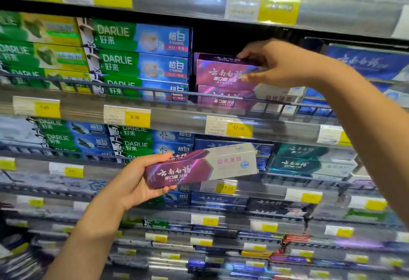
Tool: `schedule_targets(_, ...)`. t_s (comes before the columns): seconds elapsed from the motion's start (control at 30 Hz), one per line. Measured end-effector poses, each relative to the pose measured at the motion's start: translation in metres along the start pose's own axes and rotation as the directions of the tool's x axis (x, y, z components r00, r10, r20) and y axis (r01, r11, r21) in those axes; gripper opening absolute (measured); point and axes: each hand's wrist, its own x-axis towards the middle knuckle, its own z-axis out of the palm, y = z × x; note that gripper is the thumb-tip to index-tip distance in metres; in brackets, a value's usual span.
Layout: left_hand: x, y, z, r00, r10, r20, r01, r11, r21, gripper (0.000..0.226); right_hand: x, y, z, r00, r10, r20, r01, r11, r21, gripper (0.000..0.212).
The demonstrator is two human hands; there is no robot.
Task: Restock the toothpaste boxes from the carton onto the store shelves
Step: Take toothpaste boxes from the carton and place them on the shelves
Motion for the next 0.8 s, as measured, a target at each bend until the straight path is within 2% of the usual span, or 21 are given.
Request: schedule_targets(0.8, -0.002, 0.011, -0.002, 1.0, -0.006, 0.01, 0.005, 0.999, 0.032, 0.037, 0.0, 0.005, 0.002, 1.0, 0.011, 0.01, -0.011, 0.997, 0.077, 0.043)
